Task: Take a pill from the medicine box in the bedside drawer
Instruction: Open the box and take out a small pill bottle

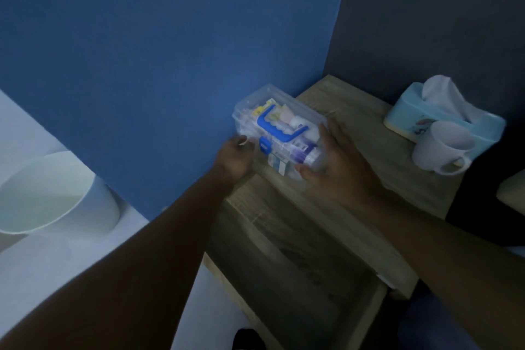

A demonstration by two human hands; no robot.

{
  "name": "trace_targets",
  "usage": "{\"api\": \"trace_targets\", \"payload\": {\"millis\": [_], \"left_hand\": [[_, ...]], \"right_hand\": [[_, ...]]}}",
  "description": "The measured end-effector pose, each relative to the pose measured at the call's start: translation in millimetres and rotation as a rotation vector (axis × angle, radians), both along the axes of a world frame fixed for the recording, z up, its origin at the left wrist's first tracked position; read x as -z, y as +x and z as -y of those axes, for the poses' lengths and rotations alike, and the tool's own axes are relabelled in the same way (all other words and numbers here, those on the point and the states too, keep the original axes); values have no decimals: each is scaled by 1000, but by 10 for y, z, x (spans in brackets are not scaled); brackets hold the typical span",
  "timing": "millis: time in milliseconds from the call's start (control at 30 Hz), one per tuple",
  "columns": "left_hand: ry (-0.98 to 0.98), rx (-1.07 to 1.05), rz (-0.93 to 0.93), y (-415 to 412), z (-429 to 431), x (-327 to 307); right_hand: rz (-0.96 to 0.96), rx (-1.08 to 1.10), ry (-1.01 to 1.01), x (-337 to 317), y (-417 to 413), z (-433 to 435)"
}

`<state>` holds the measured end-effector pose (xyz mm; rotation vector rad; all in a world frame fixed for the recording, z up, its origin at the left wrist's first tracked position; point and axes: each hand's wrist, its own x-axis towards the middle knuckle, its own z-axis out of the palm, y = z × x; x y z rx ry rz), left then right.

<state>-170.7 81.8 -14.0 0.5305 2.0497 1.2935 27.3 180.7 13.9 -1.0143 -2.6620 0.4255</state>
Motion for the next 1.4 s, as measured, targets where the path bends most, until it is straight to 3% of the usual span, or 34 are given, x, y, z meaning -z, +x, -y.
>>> {"api": "trace_targets", "payload": {"millis": [267, 733, 967, 1200, 1400], "left_hand": [[161, -233, 235, 256, -113, 29], [272, -390, 373, 397, -103, -9], [284, -441, 300, 398, -6, 89], [179, -272, -29, 473, -27, 185], [86, -64, -129, 498, 82, 185]], "right_hand": [[-81, -136, 100, -19, 134, 37], [-94, -133, 149, 51, 110, 15], [-69, -105, 122, 40, 79, 20], [-25, -105, 188, 33, 73, -4], [-82, -42, 88, 63, 17, 85]]}}
